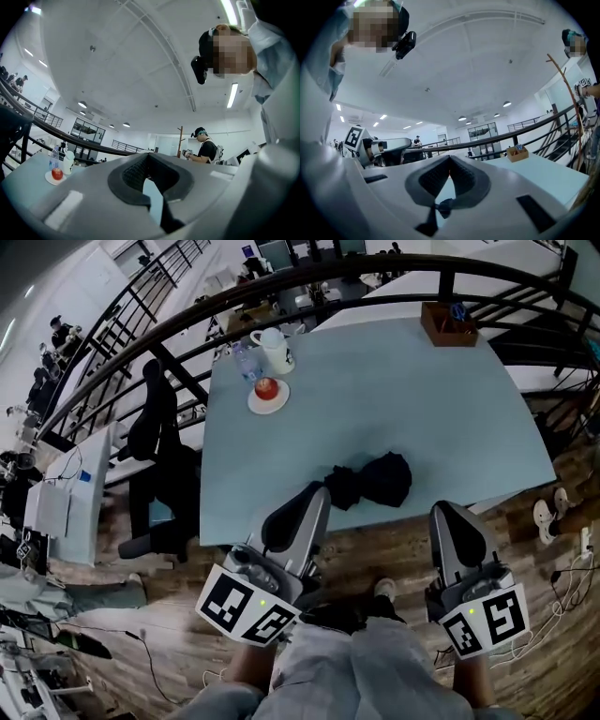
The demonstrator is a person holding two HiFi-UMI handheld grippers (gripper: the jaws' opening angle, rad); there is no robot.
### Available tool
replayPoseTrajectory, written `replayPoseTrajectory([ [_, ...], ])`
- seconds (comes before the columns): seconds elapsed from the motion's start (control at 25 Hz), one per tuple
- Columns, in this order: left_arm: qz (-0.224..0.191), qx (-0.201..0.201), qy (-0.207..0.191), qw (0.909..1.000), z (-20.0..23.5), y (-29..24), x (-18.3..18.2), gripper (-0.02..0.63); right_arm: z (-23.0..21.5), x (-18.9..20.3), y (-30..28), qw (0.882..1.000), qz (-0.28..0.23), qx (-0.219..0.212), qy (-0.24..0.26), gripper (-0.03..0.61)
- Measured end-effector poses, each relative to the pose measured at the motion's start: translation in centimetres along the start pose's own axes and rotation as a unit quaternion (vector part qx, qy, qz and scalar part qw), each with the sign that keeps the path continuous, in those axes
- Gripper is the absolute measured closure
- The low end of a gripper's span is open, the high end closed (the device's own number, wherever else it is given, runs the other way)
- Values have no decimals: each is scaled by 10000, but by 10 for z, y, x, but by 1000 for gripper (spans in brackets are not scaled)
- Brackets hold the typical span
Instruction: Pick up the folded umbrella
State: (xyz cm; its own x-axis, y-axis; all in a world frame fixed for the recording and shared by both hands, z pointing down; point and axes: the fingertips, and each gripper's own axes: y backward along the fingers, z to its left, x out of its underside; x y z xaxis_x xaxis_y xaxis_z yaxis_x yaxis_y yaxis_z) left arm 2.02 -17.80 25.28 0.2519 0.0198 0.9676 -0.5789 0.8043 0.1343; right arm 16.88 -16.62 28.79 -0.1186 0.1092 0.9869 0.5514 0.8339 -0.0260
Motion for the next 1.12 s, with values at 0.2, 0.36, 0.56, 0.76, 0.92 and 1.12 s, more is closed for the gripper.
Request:
replayPoseTrajectory([
  [0.2, -39, -352, -152, 9993, -7, -13, 4, 609, -19, 4, -6, 9989, 133, -453, 15, 578],
  [0.36, 29, -506, -359, 9981, -12, -17, 4, 609, -29, -1, -13, 9971, 150, -749, 27, 578],
  [0.56, 195, -823, -298, 9960, 0, -14, 11, 609, -33, 4, -21, 9949, 256, -973, -80, 578],
  [0.76, 655, -900, -433, 9928, 14, -20, 35, 608, -37, 20, -23, 9928, 522, -1064, -163, 578],
  [0.92, 1121, -713, -710, 9886, 22, -35, 60, 607, -45, 25, -25, 9932, 577, -991, -218, 578],
  [1.12, 1870, -582, -1274, 9723, 35, -51, 98, 568, -52, 37, -32, 9930, 656, -932, -322, 578],
])
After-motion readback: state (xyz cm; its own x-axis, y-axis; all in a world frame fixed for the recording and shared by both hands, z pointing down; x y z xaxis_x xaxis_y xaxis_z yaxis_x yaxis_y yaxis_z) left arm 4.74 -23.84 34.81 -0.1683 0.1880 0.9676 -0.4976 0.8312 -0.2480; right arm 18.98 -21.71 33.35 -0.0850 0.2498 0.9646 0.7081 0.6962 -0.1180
